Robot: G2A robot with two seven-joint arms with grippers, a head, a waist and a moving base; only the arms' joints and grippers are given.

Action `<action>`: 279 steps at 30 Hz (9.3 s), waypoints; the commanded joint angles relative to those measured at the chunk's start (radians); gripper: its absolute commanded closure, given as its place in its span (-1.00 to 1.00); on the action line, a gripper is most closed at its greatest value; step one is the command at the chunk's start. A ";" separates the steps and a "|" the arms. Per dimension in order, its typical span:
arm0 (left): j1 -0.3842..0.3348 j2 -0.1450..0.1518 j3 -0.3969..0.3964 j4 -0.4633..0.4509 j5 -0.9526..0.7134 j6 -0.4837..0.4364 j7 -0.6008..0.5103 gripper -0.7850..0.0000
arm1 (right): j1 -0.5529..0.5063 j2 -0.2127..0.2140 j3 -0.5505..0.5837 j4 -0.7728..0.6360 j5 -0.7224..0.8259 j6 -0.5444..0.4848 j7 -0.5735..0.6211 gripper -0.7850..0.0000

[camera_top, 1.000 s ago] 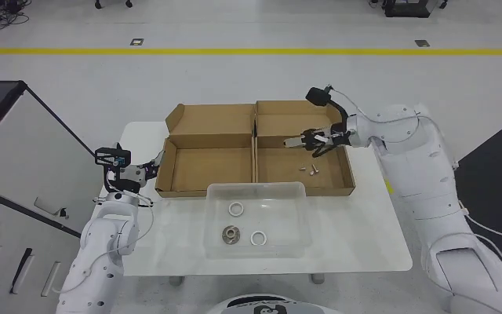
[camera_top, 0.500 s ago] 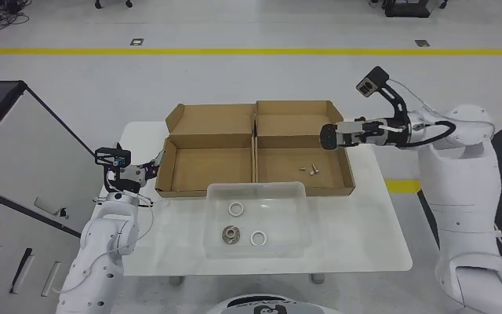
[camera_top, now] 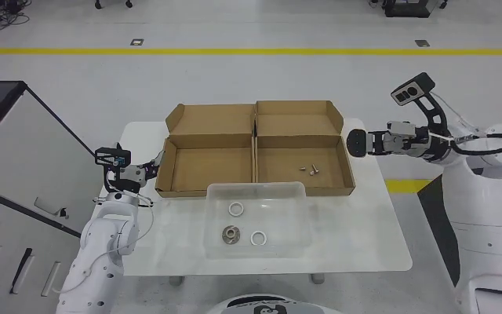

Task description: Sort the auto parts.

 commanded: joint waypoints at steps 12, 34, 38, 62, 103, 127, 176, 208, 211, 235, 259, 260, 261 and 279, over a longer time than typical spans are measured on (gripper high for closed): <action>0.000 0.000 0.000 0.000 0.000 0.000 0.000 -1.00 | 0.001 0.000 0.000 0.000 -0.001 0.000 0.000 -1.00; -0.097 0.024 0.023 -0.217 0.024 -0.410 -0.321 -1.00 | 0.001 0.000 0.000 0.000 -0.001 0.000 0.000 -1.00; -0.150 0.028 0.054 -0.261 -0.032 -0.483 -0.506 -1.00 | 0.001 0.000 0.000 0.000 -0.001 0.000 0.000 -1.00; -0.569 0.062 0.426 -0.275 -0.513 -0.556 -1.265 -1.00 | 0.001 0.000 0.000 0.000 -0.001 0.000 0.000 -1.00; -0.879 0.124 1.041 -0.114 -0.687 -0.415 -1.379 -1.00 | 0.001 0.000 0.000 0.000 -0.001 0.000 0.000 -1.00; -0.877 0.069 1.153 0.010 -0.578 -0.375 -1.283 -1.00 | 0.001 0.000 0.000 0.000 -0.001 0.000 0.000 -1.00; -1.016 -0.065 1.309 0.149 -0.652 -0.343 -1.435 -1.00 | 0.001 0.000 0.000 0.000 -0.001 0.000 0.000 -1.00; -0.988 -0.079 1.351 0.110 -0.564 -0.355 -1.465 0.13 | 0.001 0.000 0.000 0.000 -0.001 0.000 0.000 -1.00; -0.993 -0.085 1.356 0.117 -0.565 -0.356 -1.464 0.16 | 0.001 0.000 0.000 0.000 -0.001 0.000 0.000 -1.00; -1.039 -0.115 1.405 0.183 -0.614 -0.343 -1.477 0.33 | 0.001 0.000 0.000 0.000 -0.001 0.000 0.000 -1.00; -1.042 -0.153 1.415 0.250 -0.603 -0.312 -1.497 0.51 | 0.001 0.000 0.000 0.000 -0.001 0.000 0.000 -1.00; -1.041 -0.154 1.416 0.252 -0.602 -0.314 -1.499 0.53 | 0.001 0.000 0.000 0.000 -0.001 0.000 0.000 -1.00; -1.040 -0.155 1.415 0.253 -0.602 -0.314 -1.501 0.55 | 0.001 0.000 0.000 0.000 -0.001 0.000 0.000 -1.00; -1.041 -0.162 1.430 0.260 -0.597 -0.313 -1.507 0.56 | 0.001 0.000 0.000 0.000 -0.001 0.000 0.000 -1.00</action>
